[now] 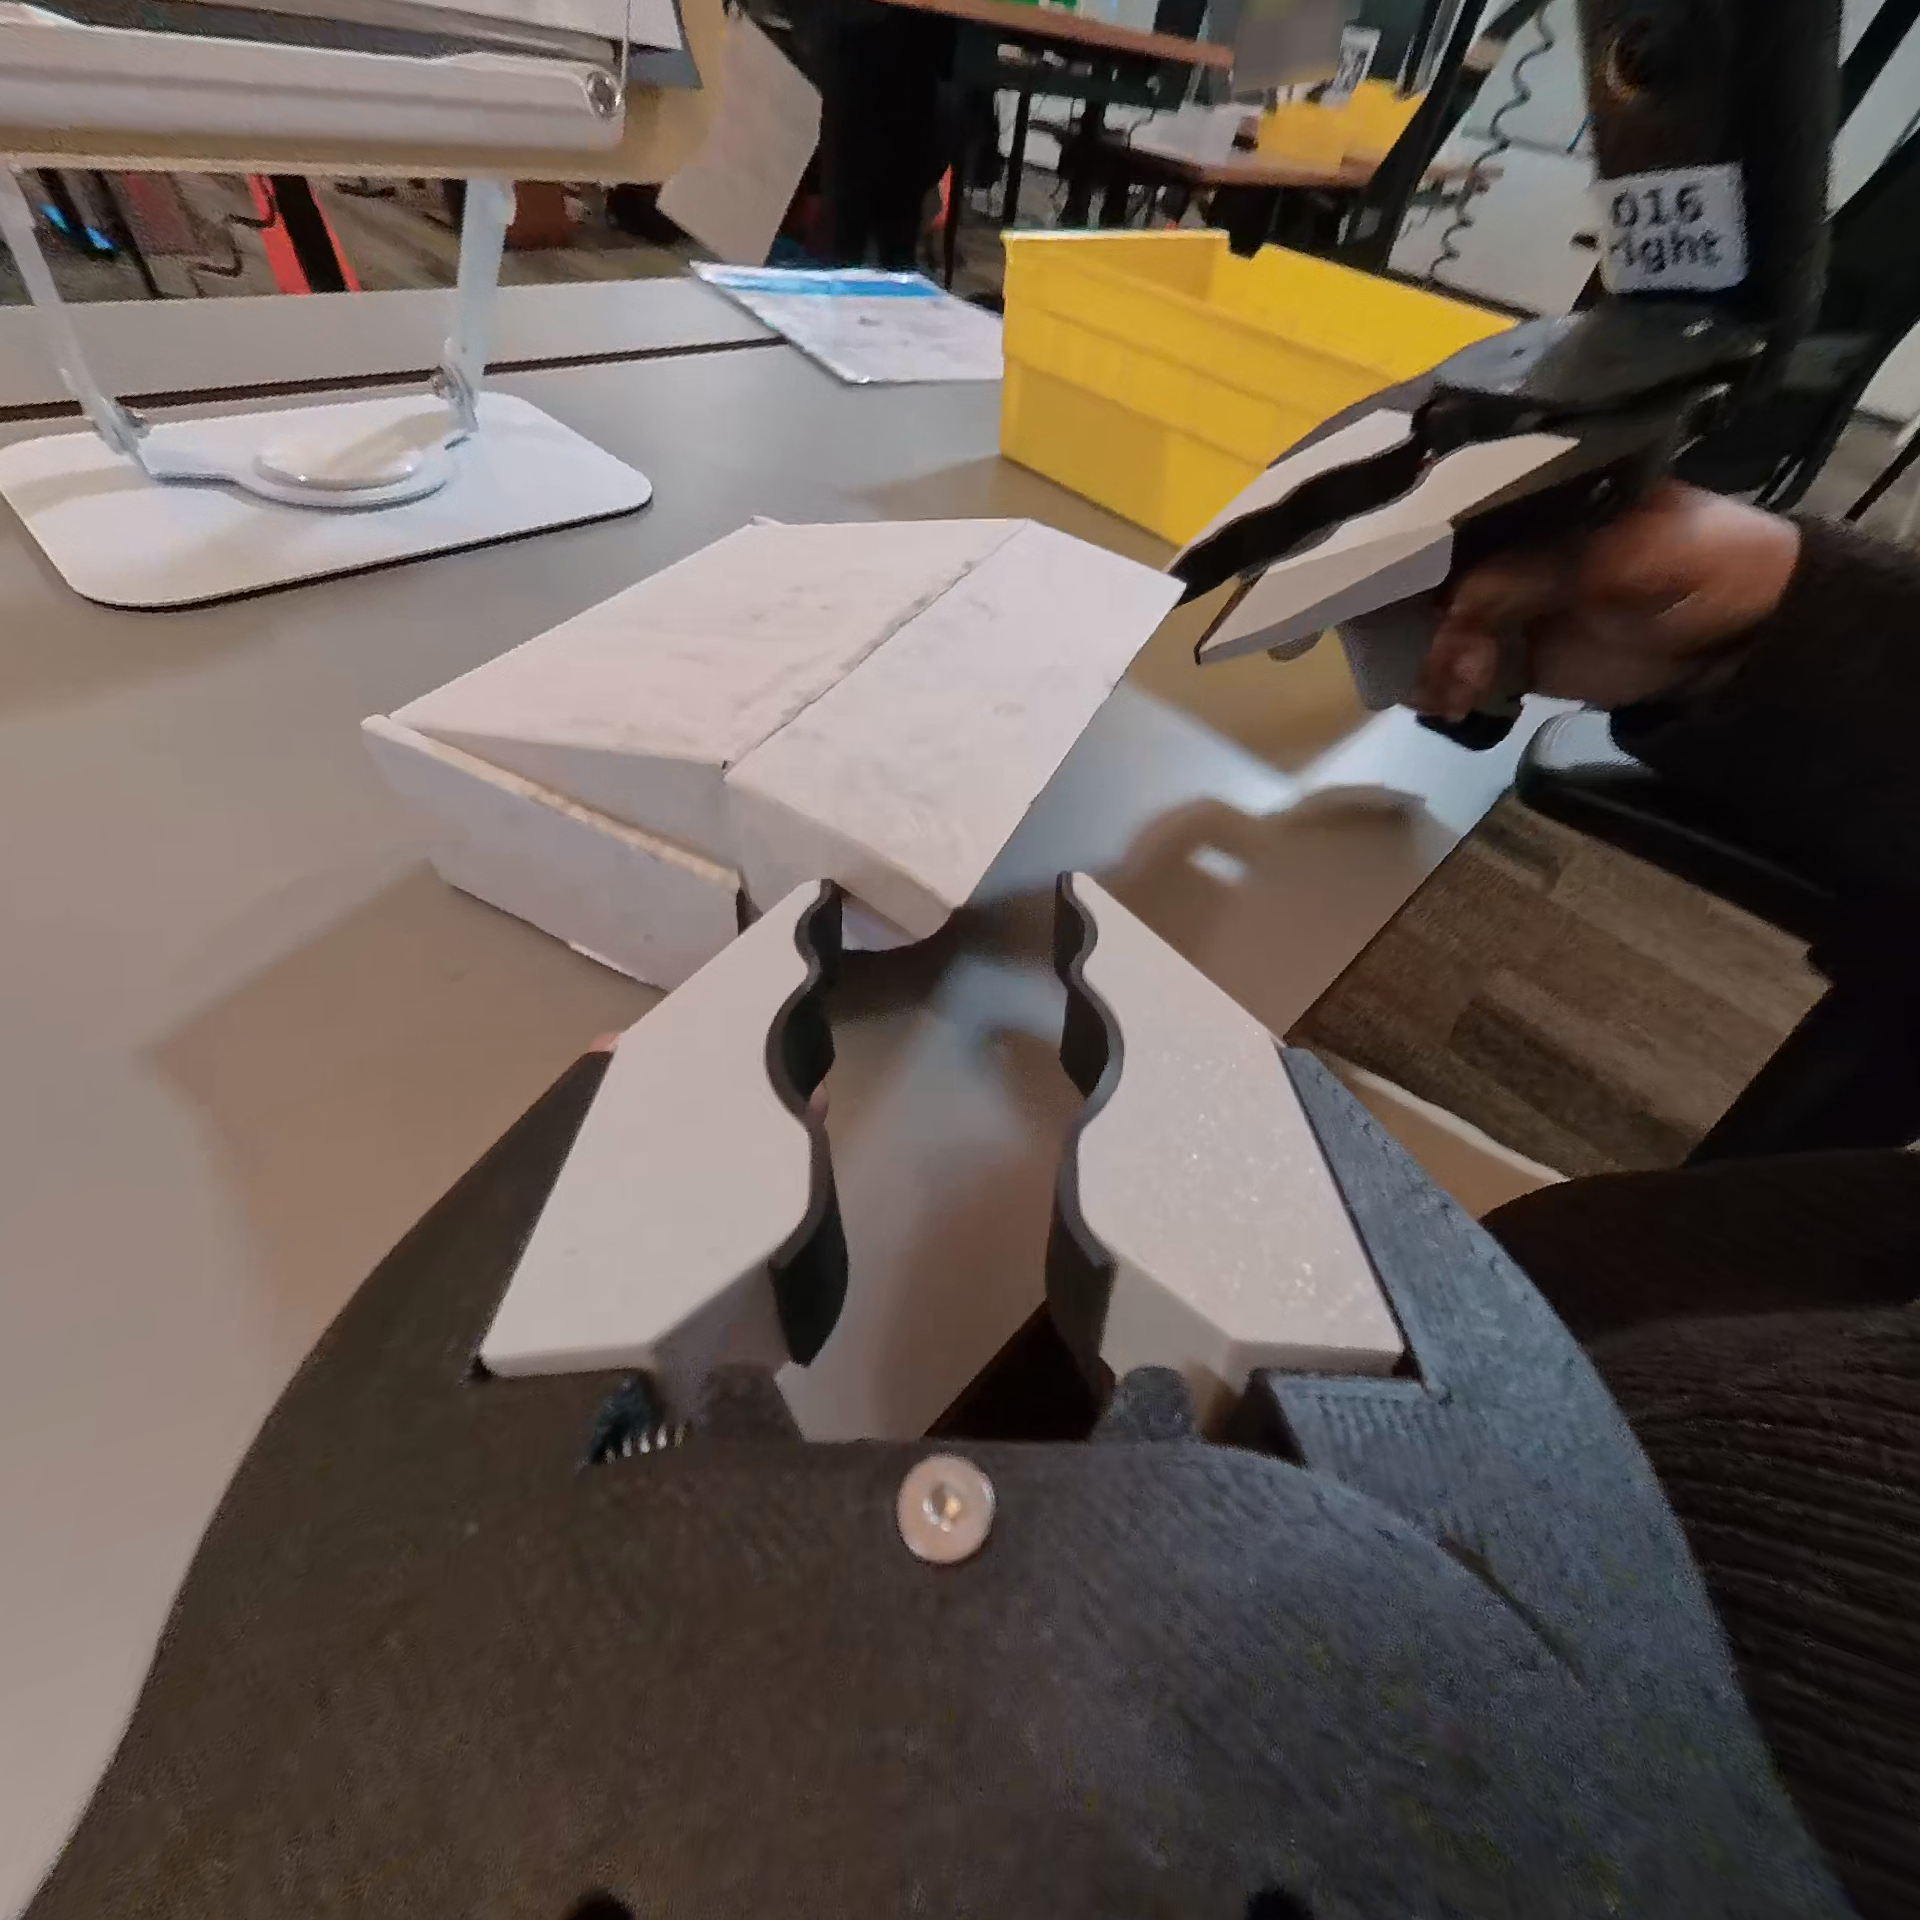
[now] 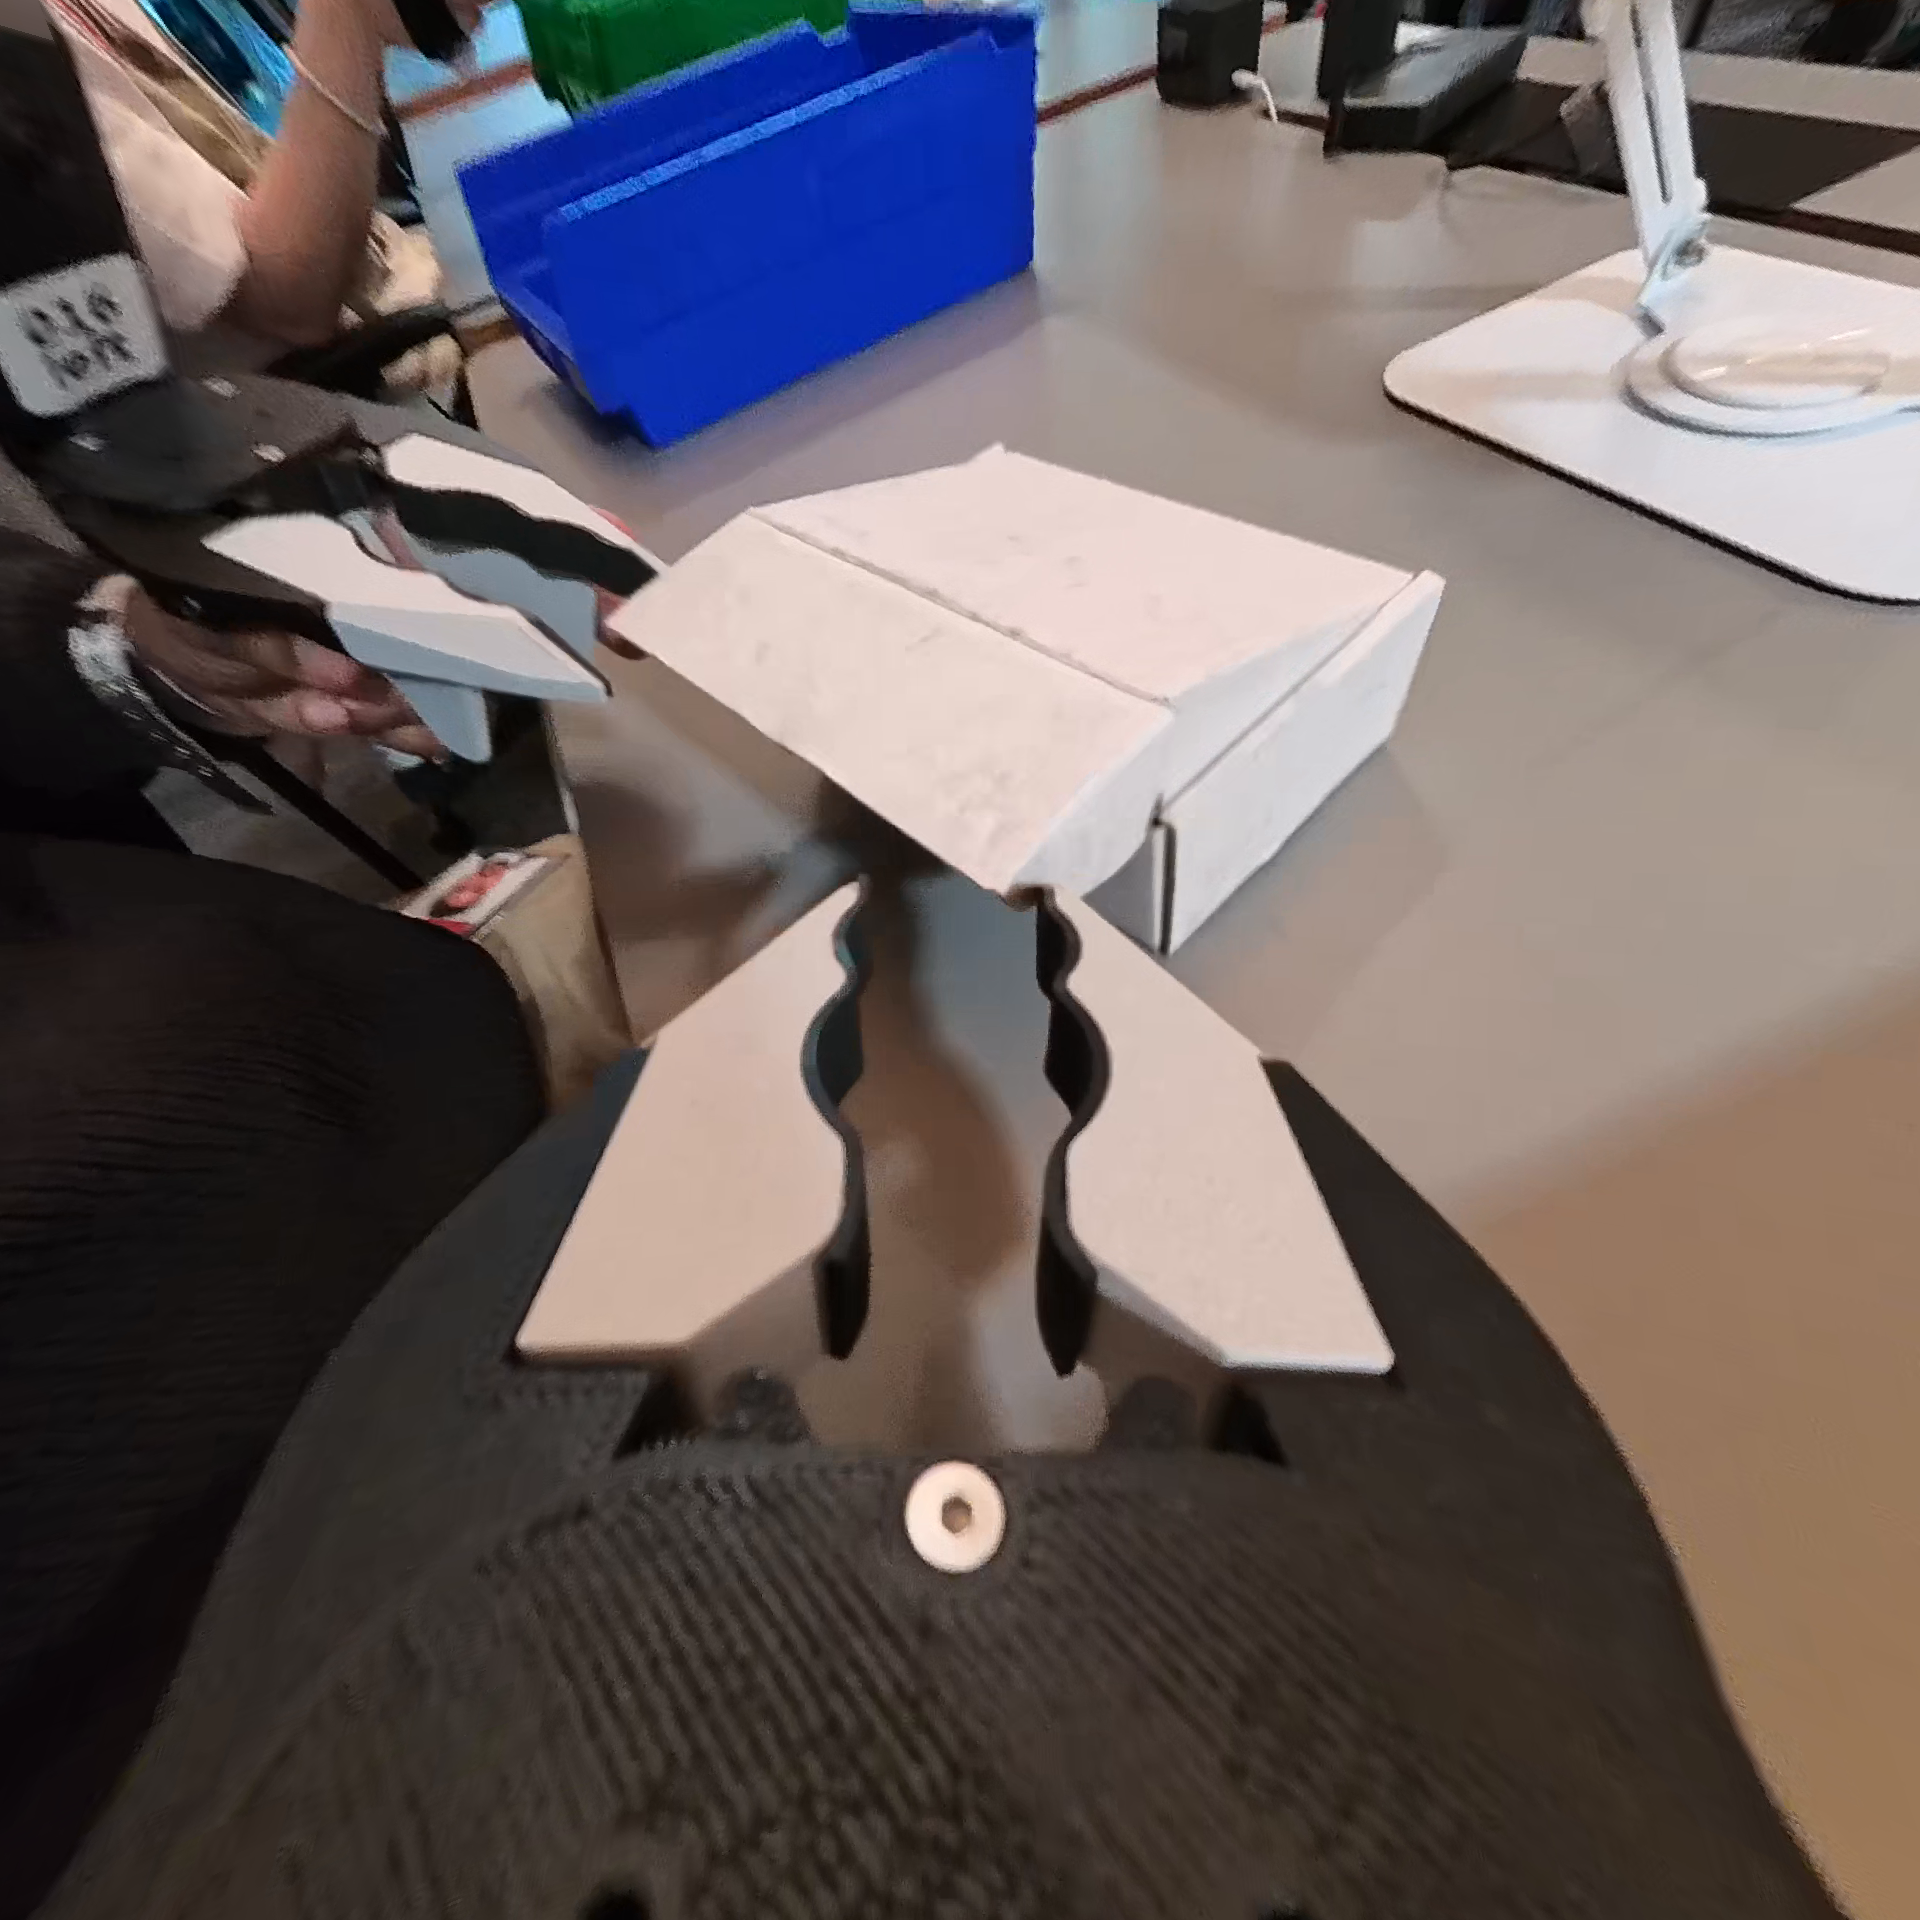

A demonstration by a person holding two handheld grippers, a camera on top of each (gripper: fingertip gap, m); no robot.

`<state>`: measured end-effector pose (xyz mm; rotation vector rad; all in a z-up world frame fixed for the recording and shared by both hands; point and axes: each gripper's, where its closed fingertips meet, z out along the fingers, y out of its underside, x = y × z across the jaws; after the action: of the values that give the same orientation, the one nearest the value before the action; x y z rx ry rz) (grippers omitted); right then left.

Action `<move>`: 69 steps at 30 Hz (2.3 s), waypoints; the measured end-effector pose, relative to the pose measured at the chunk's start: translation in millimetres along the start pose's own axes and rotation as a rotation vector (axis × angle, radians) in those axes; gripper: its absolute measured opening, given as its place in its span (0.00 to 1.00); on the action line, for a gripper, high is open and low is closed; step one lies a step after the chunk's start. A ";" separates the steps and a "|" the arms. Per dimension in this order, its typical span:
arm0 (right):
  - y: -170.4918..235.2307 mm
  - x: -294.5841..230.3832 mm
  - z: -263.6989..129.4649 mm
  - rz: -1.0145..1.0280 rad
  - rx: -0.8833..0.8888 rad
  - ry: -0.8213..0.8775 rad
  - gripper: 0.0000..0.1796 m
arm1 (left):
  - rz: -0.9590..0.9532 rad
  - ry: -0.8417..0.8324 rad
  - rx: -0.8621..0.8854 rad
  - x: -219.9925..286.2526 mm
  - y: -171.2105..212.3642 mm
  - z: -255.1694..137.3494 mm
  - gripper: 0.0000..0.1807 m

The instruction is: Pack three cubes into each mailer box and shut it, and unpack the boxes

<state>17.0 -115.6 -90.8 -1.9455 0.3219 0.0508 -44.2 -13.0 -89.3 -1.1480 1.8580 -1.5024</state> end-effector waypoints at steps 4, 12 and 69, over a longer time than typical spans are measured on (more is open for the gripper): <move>-8.0 -2.5 -3.6 0.040 0.049 -0.031 0.17 | -0.013 -0.007 0.027 -1.0 -5.1 -1.5 0.22; 2.0 -1.8 2.1 0.005 -0.004 -0.010 0.21 | 0.038 -0.028 -0.035 0.3 6.5 2.5 0.24; 12.1 14.5 7.9 -0.400 -0.137 0.258 0.00 | 0.341 -0.225 -0.042 -13.1 6.7 2.9 0.06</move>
<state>28.8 -115.6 -107.5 -2.1226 0.0940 -0.4521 -37.0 -3.3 -98.2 -0.9186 1.8260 -1.1035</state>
